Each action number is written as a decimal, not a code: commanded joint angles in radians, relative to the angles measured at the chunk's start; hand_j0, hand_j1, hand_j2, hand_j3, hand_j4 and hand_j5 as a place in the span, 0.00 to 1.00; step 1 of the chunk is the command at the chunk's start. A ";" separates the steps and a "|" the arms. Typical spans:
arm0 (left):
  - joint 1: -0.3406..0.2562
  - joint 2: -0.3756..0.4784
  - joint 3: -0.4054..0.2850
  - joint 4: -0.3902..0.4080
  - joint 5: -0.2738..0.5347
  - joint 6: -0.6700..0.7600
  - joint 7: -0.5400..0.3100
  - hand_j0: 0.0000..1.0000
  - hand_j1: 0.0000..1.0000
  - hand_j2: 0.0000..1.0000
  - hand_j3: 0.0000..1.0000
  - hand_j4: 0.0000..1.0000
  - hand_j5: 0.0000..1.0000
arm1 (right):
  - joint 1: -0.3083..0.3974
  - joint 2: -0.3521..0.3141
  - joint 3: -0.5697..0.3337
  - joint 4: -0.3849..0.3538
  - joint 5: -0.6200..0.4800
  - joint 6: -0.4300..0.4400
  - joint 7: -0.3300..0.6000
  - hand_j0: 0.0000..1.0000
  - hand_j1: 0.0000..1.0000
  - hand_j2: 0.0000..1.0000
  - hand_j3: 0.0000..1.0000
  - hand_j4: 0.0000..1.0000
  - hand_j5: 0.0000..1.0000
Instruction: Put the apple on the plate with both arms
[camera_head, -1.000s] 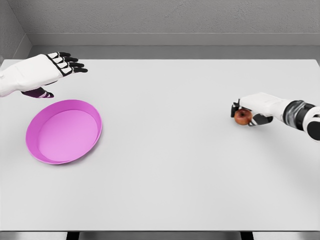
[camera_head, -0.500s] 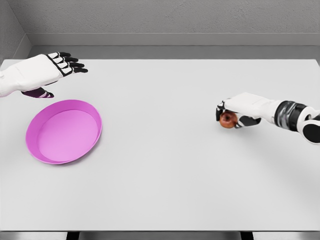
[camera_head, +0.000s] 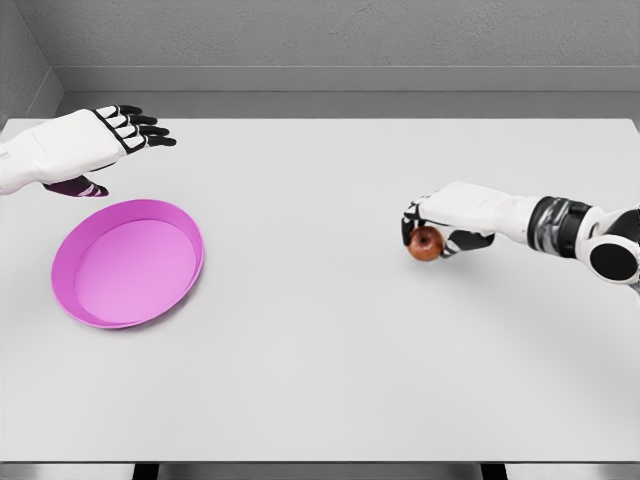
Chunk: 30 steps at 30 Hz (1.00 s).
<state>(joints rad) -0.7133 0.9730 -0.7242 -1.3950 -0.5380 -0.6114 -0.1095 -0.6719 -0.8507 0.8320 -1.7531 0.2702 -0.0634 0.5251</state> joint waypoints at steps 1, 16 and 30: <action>0.002 0.001 0.000 -0.005 0.006 0.001 0.001 1.00 1.00 1.00 1.00 1.00 1.00 | 0.000 0.019 0.003 0.000 -0.003 -0.019 -0.001 0.46 0.46 0.46 0.46 0.46 0.46; 0.002 0.001 0.000 -0.006 0.006 0.001 0.001 1.00 1.00 1.00 1.00 1.00 1.00 | -0.080 0.085 0.085 0.000 -0.034 -0.044 -0.001 0.47 0.47 0.47 0.47 0.47 0.47; 0.003 0.001 0.002 -0.015 0.009 0.001 0.001 1.00 1.00 1.00 1.00 1.00 1.00 | -0.060 -0.060 -0.053 0.020 -0.034 -0.038 -0.007 1.00 1.00 1.00 1.00 1.00 1.00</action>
<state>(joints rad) -0.7102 0.9732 -0.7241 -1.4093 -0.5366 -0.6114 -0.1095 -0.7256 -0.8849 0.7874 -1.7419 0.2382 -0.1019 0.5192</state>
